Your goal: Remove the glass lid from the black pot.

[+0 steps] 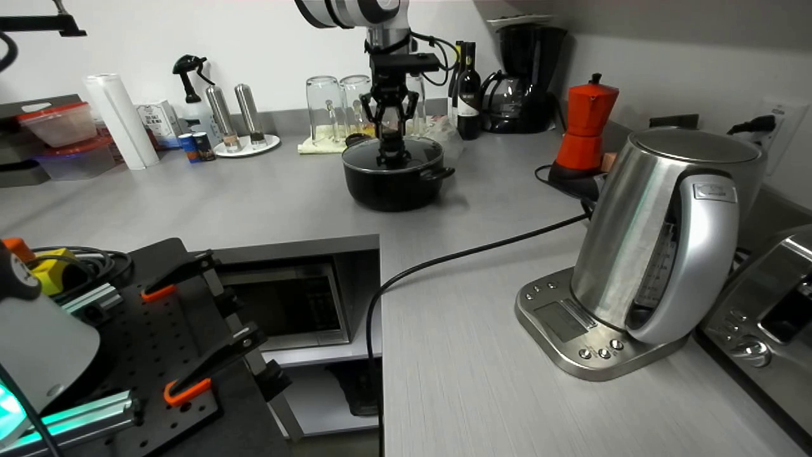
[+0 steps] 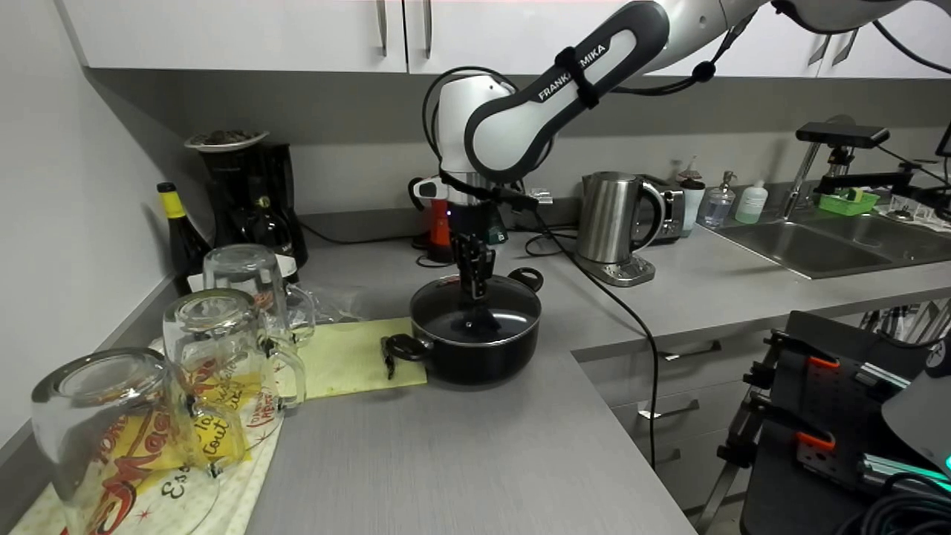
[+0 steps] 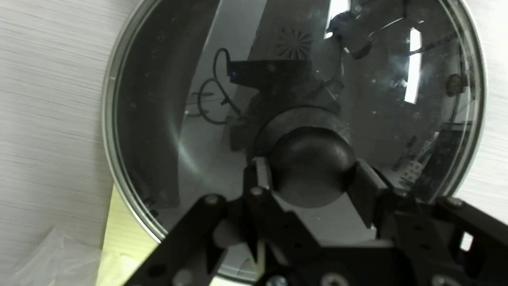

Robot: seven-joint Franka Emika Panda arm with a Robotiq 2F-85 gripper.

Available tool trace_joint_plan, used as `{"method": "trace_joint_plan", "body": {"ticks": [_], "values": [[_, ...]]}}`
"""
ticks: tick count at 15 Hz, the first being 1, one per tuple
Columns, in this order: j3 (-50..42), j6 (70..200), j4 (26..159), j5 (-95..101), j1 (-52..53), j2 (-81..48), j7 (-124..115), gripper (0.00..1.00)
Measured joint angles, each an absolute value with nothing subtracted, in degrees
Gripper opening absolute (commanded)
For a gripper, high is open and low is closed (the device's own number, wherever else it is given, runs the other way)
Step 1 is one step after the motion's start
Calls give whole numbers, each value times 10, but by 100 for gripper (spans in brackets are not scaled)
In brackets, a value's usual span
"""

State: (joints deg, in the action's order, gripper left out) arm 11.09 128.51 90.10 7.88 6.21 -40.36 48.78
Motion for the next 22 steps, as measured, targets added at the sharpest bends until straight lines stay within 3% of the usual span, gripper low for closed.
{"method": "trace_joint_plan", "body": {"ticks": [11, 22], "values": [[114, 1286, 921, 103, 71, -369, 488, 25], [143, 1283, 1038, 137, 107, -284, 526, 25]]}}
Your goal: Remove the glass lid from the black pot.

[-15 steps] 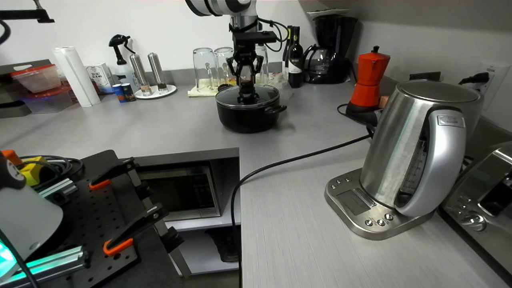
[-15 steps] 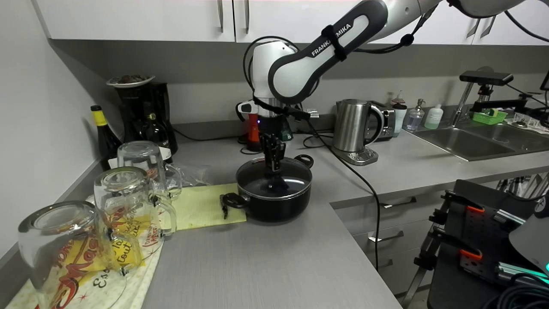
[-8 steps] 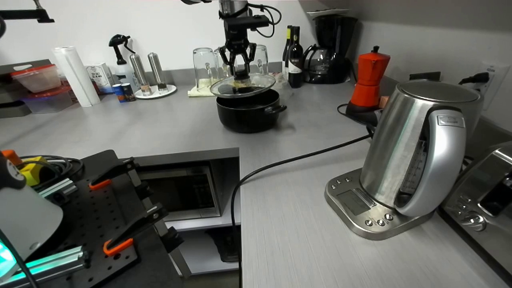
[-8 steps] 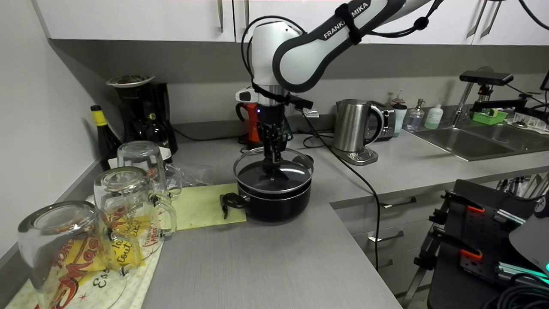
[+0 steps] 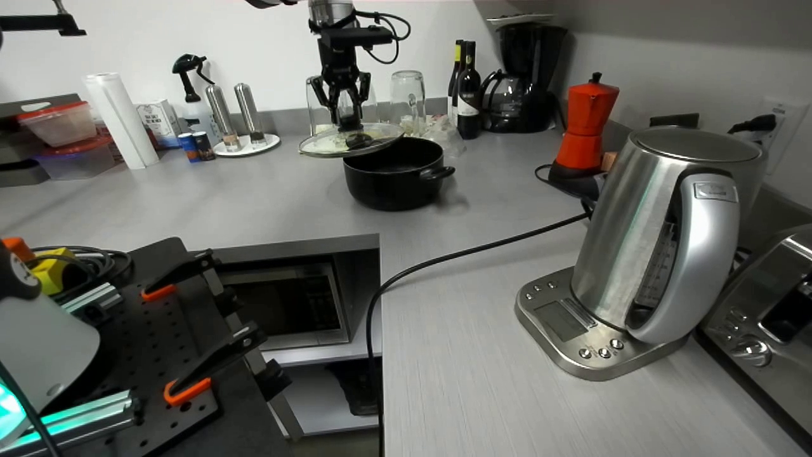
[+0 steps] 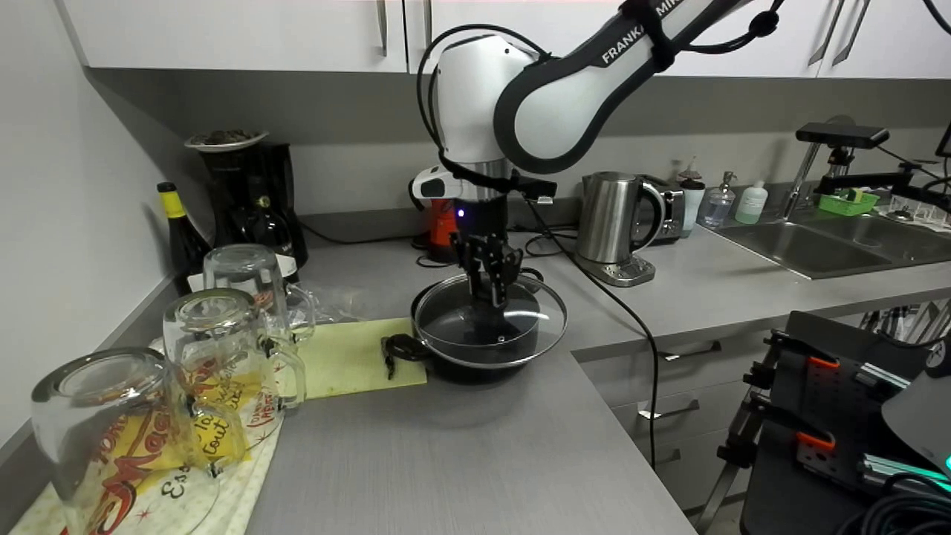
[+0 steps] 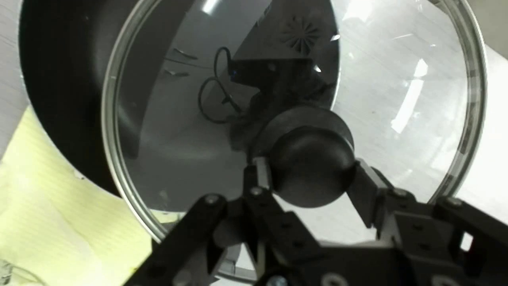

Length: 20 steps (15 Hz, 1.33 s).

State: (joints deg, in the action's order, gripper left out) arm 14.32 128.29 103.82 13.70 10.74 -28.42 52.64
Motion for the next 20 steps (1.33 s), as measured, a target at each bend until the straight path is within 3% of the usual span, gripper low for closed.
{"method": "trace_joint_plan", "body": {"ticks": [20], "values": [[218, 1353, 1230, 232, 187, -226, 590, 25]]}}
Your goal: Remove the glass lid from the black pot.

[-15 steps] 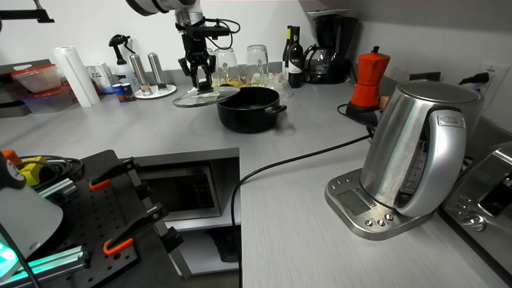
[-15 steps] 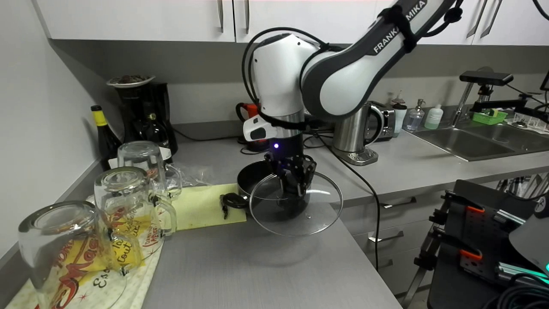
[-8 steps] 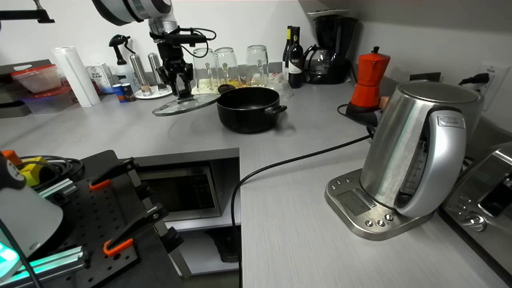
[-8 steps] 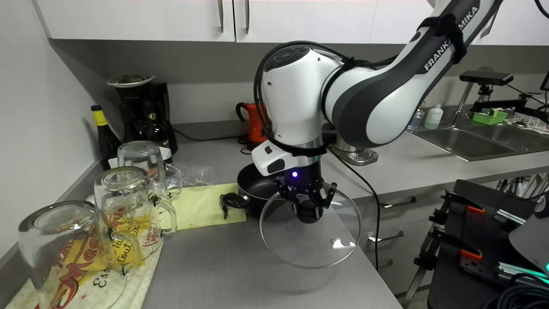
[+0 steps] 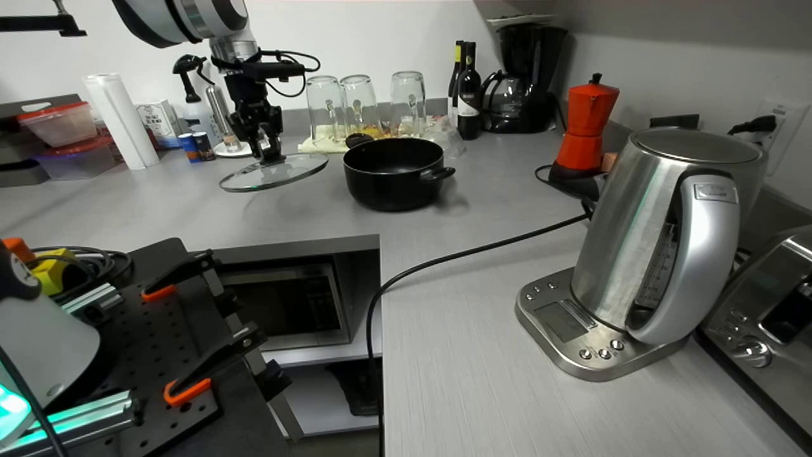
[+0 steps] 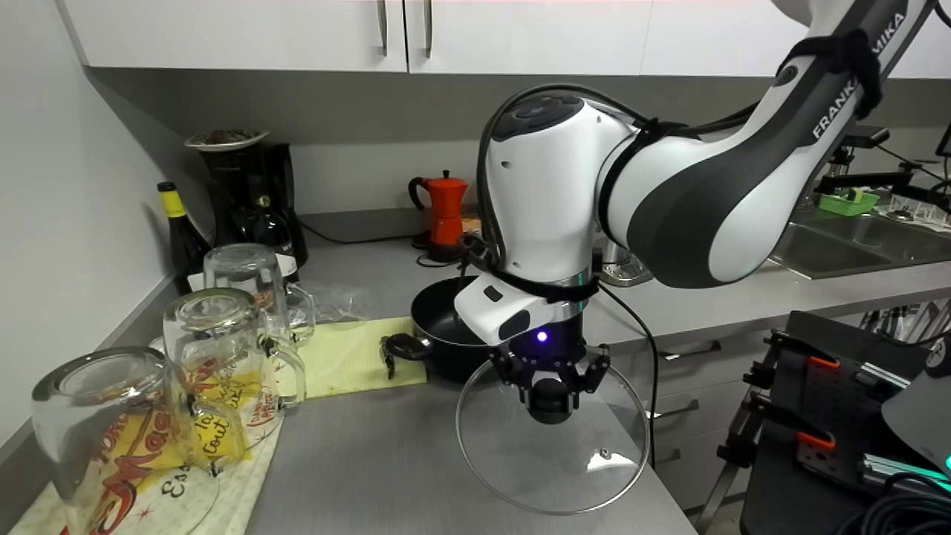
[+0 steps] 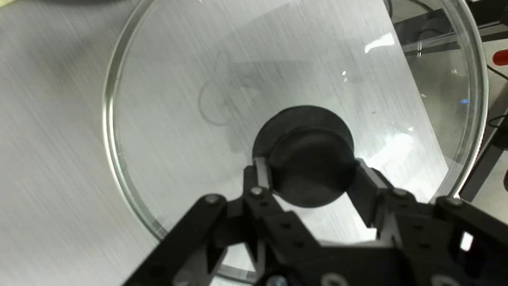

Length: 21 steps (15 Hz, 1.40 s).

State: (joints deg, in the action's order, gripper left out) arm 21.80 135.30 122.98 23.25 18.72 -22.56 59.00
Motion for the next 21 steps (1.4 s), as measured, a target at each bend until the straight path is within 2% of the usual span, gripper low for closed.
{"method": "trace_joint_plan", "body": {"ticks": [8, 21], "values": [[243, 1427, 1261, 148, 147, -233, 740, 25], [241, 1449, 1258, 110, 116, -316, 851, 25]]}}
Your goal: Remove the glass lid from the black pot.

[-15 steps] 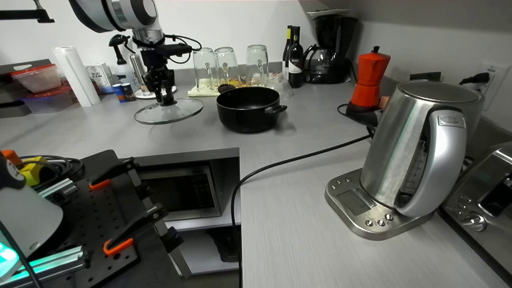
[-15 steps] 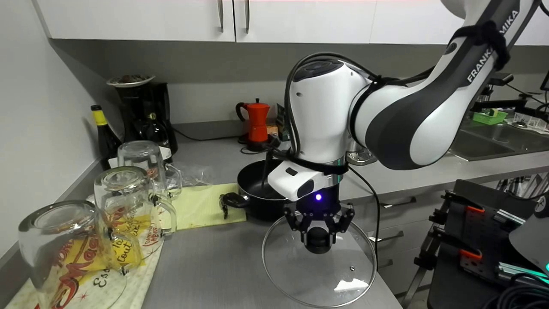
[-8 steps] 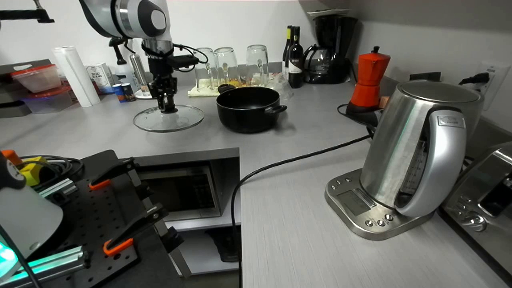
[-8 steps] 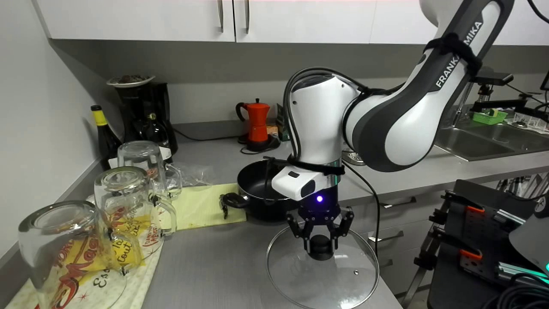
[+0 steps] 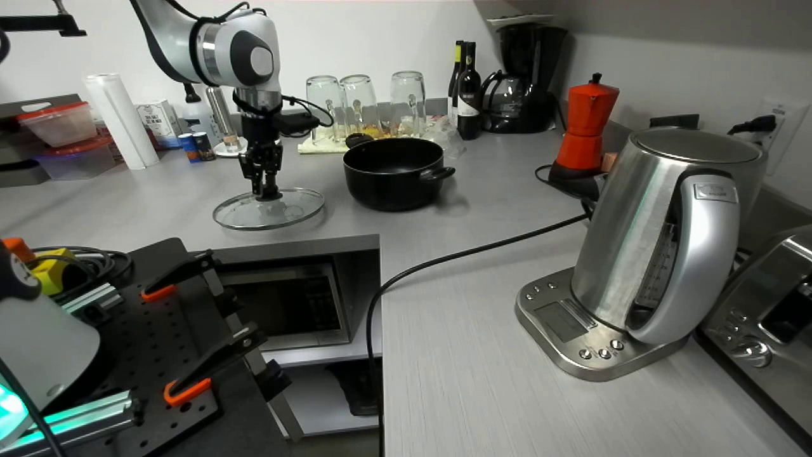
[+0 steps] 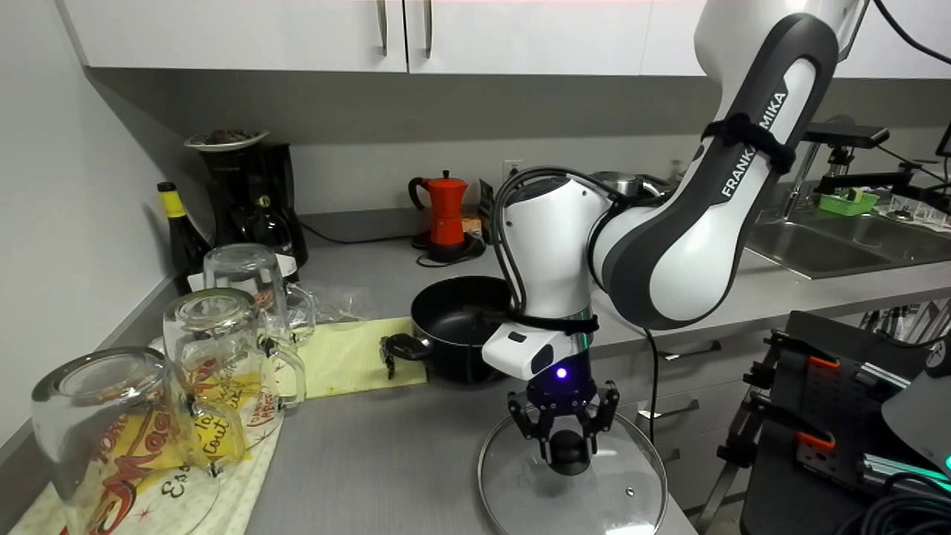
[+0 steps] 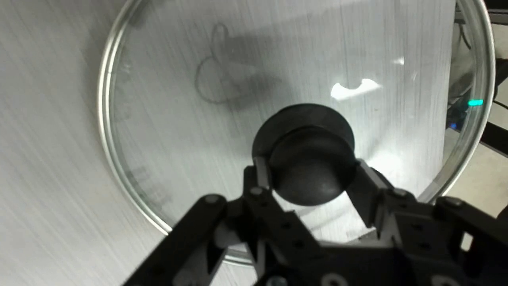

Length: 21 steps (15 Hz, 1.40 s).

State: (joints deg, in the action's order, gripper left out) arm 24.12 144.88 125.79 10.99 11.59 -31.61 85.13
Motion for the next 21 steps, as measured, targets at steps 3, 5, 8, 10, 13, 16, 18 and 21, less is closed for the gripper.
{"method": "trace_joint_plan", "body": {"ticks": [3, 5, 8, 10, 13, 16, 18, 21], "values": [[241, 1474, 1258, 111, 116, -325, 857, 25], [241, 1489, 1257, 112, 116, -330, 857, 25], [241, 1500, 1257, 113, 116, -334, 857, 25], [241, 1501, 1256, 113, 116, -334, 857, 66], [240, 1501, 1256, 112, 116, -337, 857, 91], [239, 1501, 1254, 112, 116, -345, 857, 100], [239, 1501, 1252, 112, 116, -348, 857, 100], [240, 1501, 1252, 112, 116, -348, 857, 100]]}}
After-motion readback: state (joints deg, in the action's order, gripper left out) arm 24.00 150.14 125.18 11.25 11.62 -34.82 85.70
